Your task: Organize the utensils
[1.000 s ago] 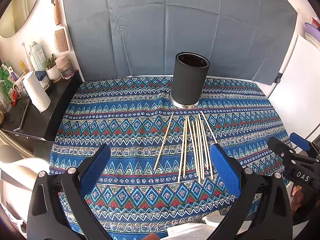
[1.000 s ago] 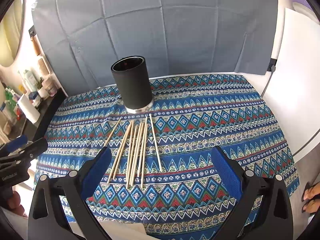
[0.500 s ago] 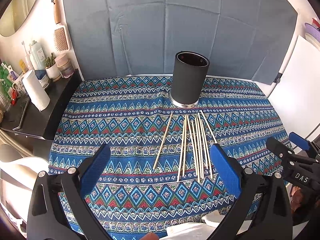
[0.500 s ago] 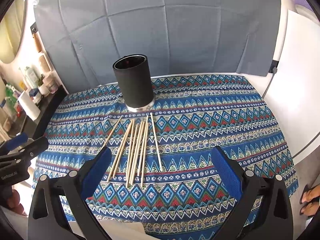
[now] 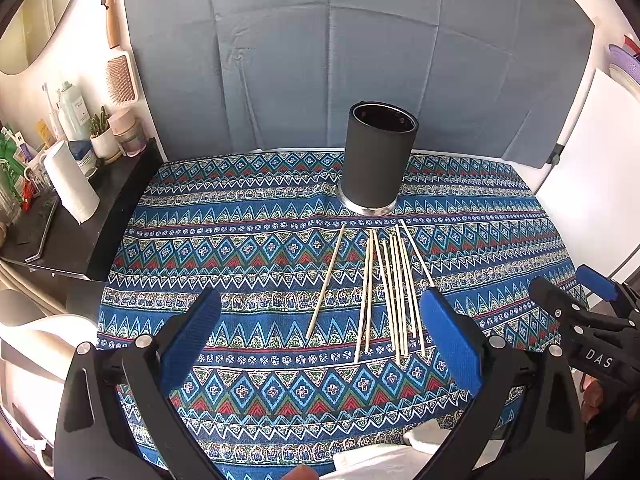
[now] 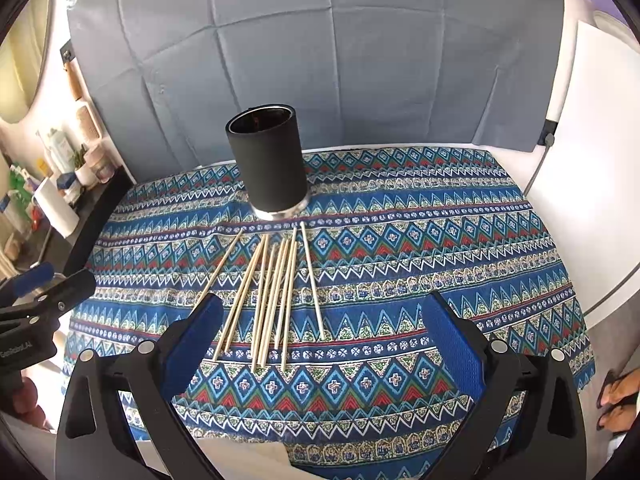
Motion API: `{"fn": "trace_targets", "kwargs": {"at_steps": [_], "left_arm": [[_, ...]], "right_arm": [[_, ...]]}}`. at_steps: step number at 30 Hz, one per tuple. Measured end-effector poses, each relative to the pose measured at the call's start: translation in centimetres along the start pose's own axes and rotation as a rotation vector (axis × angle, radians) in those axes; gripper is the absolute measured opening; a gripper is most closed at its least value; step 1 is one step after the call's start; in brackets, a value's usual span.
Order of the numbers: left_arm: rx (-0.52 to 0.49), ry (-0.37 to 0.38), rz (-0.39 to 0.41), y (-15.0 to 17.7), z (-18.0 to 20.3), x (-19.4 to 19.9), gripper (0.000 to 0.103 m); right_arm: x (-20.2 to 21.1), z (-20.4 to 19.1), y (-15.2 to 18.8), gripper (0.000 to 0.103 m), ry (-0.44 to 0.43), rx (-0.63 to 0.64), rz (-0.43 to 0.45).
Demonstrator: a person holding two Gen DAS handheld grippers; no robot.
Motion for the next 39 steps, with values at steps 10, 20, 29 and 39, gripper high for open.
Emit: {"fn": "trace_targets", "kwargs": {"at_steps": [10, 20, 29, 39], "left_arm": [[0.006, 0.004, -0.004, 0.1, -0.2, -0.1, 0.097], [0.005, 0.006, -0.011, 0.2, -0.2, -0.2, 0.097], [-0.005, 0.009, -0.035, 0.1, -0.2, -0.8, 0.097], [-0.009, 0.006, -0.088, 0.0, -0.2, -2.5, 0.097]], "right_arm": [[-0.1, -0.1, 0.1, 0.096, -0.001, 0.002, -0.010], [-0.4, 0.0, 0.2, 0.096, -0.006, -0.011, -0.026], [-1.2, 0.2, 0.2, 0.096, -0.009, -0.023, -0.057], [-3.3, 0.3, 0.2, 0.095, -0.038, -0.026, -0.135]]}}
Point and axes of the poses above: each gripper's, at about its wrist camera, not at the fingertips, and x roughly against the way its jaws point, z to its right, y to its underside, the point moved 3 cm from there along -x, roughly the way its jaws point
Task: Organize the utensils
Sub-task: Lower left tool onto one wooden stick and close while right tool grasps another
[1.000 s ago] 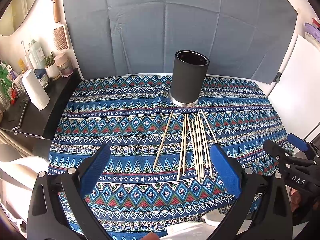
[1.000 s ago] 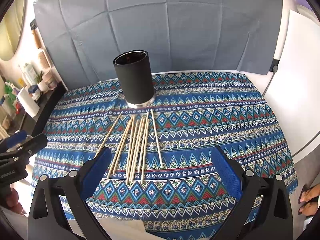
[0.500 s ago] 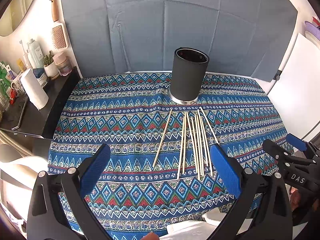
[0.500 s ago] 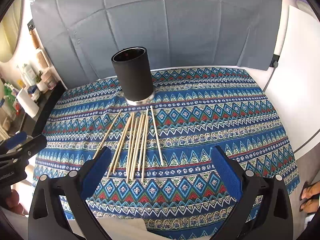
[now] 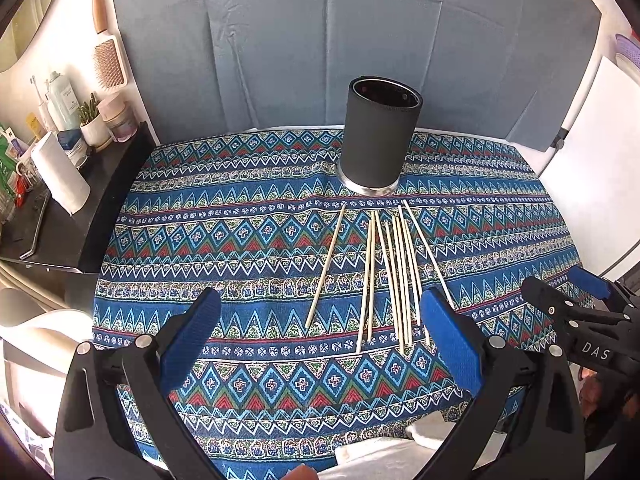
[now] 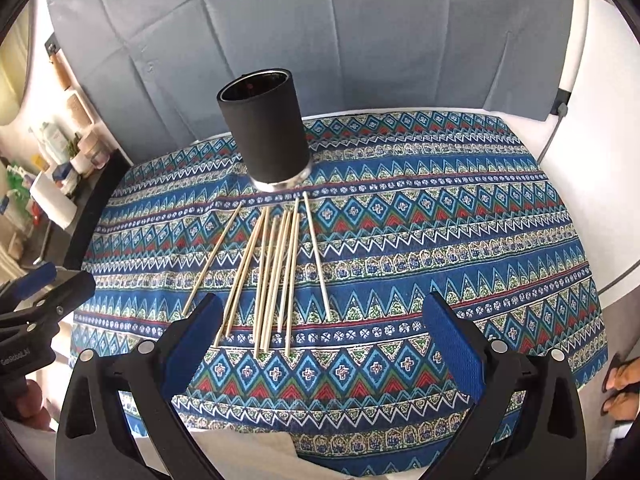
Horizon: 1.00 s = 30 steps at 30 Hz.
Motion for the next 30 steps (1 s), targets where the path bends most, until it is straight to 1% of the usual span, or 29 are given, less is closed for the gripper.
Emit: {"fn": "trace_targets", "kwargs": {"at_steps": [5, 8, 11, 15, 19, 21, 23, 26, 30], "left_arm": [[0.008, 0.009, -0.044, -0.3, -0.3, -1.3, 0.097], [0.007, 0.016, -0.068, -0.6, -0.4, -2.1, 0.097], [-0.016, 0.004, -0.077, -1.2, -0.2, -2.6, 0.097], [-0.014, 0.023, -0.107, -1.9, -0.5, -4.2, 0.097], [-0.036, -0.016, -0.123, -2.4, -1.2, -6.2, 0.097], [-0.051, -0.008, -0.132, -2.6, -1.3, -7.2, 0.097], [-0.074, -0.030, -0.140, -2.8, -1.4, -8.4, 0.097], [-0.113, -0.083, -0.126, -3.0, -1.3, -10.0, 0.097], [-0.134, -0.081, -0.161, -2.8, -1.1, -12.6, 0.097]], "right_arm": [[-1.5, 0.5, -0.4, 0.095, -0.008, 0.003, -0.039], [-2.1, 0.9, -1.0, 0.095, 0.021, 0.017, -0.038], [-3.1, 1.4, -1.4, 0.095, 0.057, 0.041, -0.043], [-5.2, 2.1, -1.9, 0.095, 0.075, 0.079, -0.065], [-7.5, 2.6, -2.5, 0.095, 0.105, 0.145, -0.092], [-8.5, 2.9, -2.8, 0.095, 0.115, 0.165, -0.099], [-9.4, 3.2, -2.8, 0.095, 0.111, 0.174, -0.118], [-11.1, 3.1, -3.0, 0.095, 0.094, 0.185, -0.149], [-12.9, 2.5, -3.1, 0.095, 0.083, 0.217, -0.174]]}}
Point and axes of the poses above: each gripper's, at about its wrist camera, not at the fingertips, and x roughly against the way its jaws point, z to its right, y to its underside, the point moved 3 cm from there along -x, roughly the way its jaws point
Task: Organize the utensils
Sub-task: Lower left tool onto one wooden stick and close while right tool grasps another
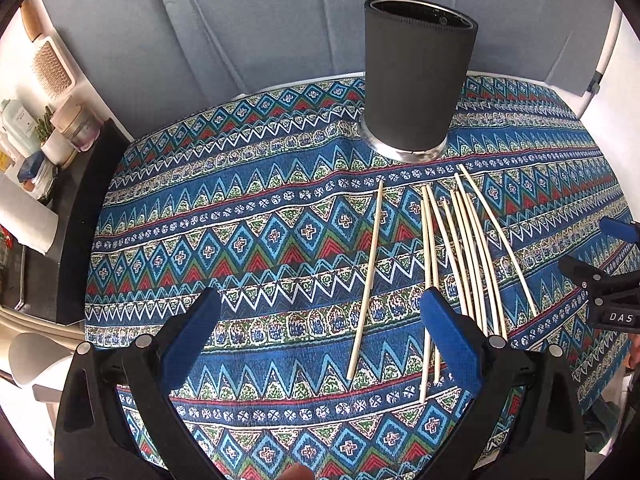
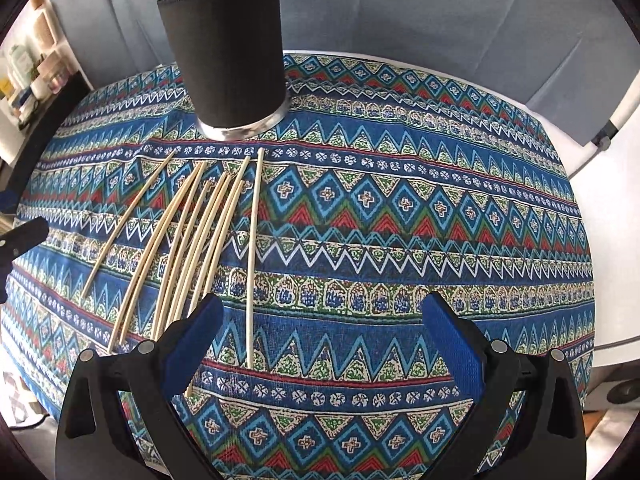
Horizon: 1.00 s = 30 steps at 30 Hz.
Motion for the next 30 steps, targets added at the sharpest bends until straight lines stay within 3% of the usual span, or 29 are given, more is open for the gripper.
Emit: {"fn": "trace_targets", "kwargs": {"at_steps": [13, 26, 30], "left_arm": [[-0.017, -0.011, -0.130, -1.3, 0.7, -7.5, 0.097], [-0.037, 0.000, -0.222, -1.7, 1.6, -11.1, 0.099], [-0.002, 0.055, -0.238, -1.9, 1.1, -12.0, 0.099]], "right_arm": [[-5.1, -1.8, -2.0, 0.095, -0.009, 0.065, -0.081], [-9.2, -3.0, -3.7, 0.094, -0.029, 0.075, -0.136], [-10.3, -3.3, -4.0, 0.081, -0.063, 0.050, -0.139]]}}
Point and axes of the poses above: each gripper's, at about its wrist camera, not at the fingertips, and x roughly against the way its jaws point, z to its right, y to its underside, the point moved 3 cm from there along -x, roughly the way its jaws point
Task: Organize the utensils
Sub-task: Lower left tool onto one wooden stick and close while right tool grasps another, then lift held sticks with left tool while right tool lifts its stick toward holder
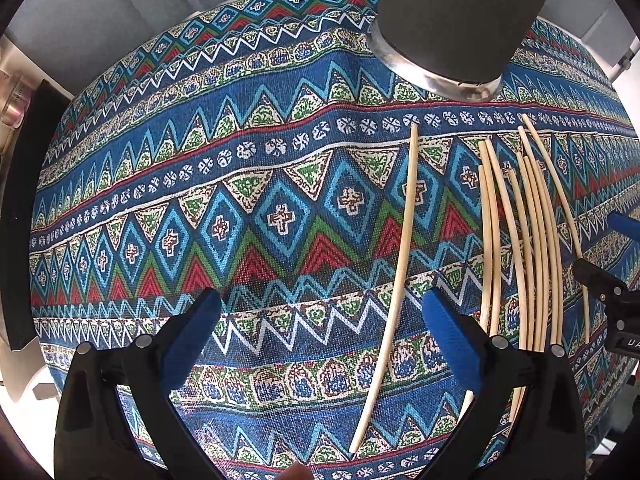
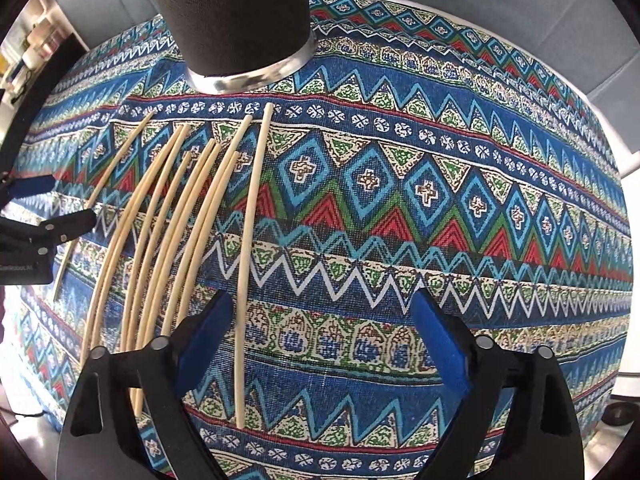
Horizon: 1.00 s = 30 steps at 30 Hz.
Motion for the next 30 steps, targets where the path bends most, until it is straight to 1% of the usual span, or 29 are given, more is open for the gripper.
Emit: {"fn": "trace_targets", "kwargs": {"at_steps": [2, 4, 8, 11, 13, 14, 15, 16, 17, 18, 19, 20, 21, 22, 23, 24, 25, 30], "left_arm": [[0.013, 0.045, 0.000, 0.2, -0.4, -0.2, 0.099], [-0.019, 0.046, 0.018, 0.1, -0.7, -0.5, 0.099], [-0.046, 0.055, 0.024, 0.1, -0.6, -0.5, 0.099], [-0.039, 0.053, 0.026, -0.2, -0.6, -0.9, 0.099], [-0.045, 0.055, 0.028, -0.1, -0.4, -0.7, 0.097], [-0.048, 0.057, 0.031, 0.1, -0.2, -0.4, 0.094], [-0.052, 0.059, 0.035, 0.1, -0.3, -0.2, 0.091], [-0.057, 0.060, 0.042, 0.1, -0.5, 0.0, 0.081], [-0.062, 0.063, 0.046, 0.3, -0.2, 0.5, 0.070], [-0.068, 0.067, 0.050, 0.4, -0.2, 0.9, 0.063], [-0.072, 0.068, 0.054, 0.5, -0.5, 1.1, 0.049], [-0.074, 0.070, 0.055, 0.5, -0.8, 1.3, 0.037], [-0.076, 0.074, 0.055, 0.4, -1.0, 1.4, 0.031], [-0.078, 0.077, 0.054, 0.4, -1.2, 1.4, 0.017], [-0.074, 0.091, 0.047, 0.4, -1.6, 1.4, 0.007], [-0.072, 0.090, 0.045, 0.4, -1.8, 1.4, 0.006], [-0.075, 0.084, 0.047, 0.4, -1.9, 1.4, 0.006], [-0.082, 0.047, 0.057, 0.7, -2.2, 1.5, 0.005]], "right_arm": [[-0.4, -0.4, 0.1, 0.081, -0.001, 0.001, 0.007], [-0.6, -0.6, 0.0, 0.081, -0.004, 0.016, 0.021], [-0.7, -1.1, 0.1, 0.079, -0.007, 0.022, 0.030], [-0.2, -1.3, 1.0, 0.069, -0.012, 0.027, 0.038], [0.0, -1.5, 1.1, 0.058, -0.012, 0.031, 0.042], [0.2, -1.5, 1.0, 0.055, -0.014, 0.033, 0.044], [0.3, -1.5, 1.0, 0.046, -0.015, 0.033, 0.046], [0.4, -1.3, 0.9, 0.034, -0.013, 0.028, 0.050], [0.5, -1.1, 0.9, 0.029, -0.014, 0.022, 0.051], [0.5, -1.0, 0.9, 0.025, -0.011, 0.017, 0.052], [0.6, -1.0, 0.7, 0.021, -0.011, 0.016, 0.053], [0.7, -0.4, 0.5, 0.019, -0.012, 0.014, 0.054], [0.7, -0.3, 0.5, 0.016, -0.011, 0.012, 0.055], [0.7, -0.2, 0.5, 0.015, -0.013, 0.008, 0.055], [0.7, 0.0, 0.4, 0.011, -0.013, 0.006, 0.056], [0.7, 0.3, 0.3, 0.007, -0.006, 0.007, 0.056], [0.6, 0.5, 0.3, 0.005, -0.006, 0.003, 0.057], [0.4, 2.0, 0.1, 0.004, -0.037, -0.036, 0.056]]}}
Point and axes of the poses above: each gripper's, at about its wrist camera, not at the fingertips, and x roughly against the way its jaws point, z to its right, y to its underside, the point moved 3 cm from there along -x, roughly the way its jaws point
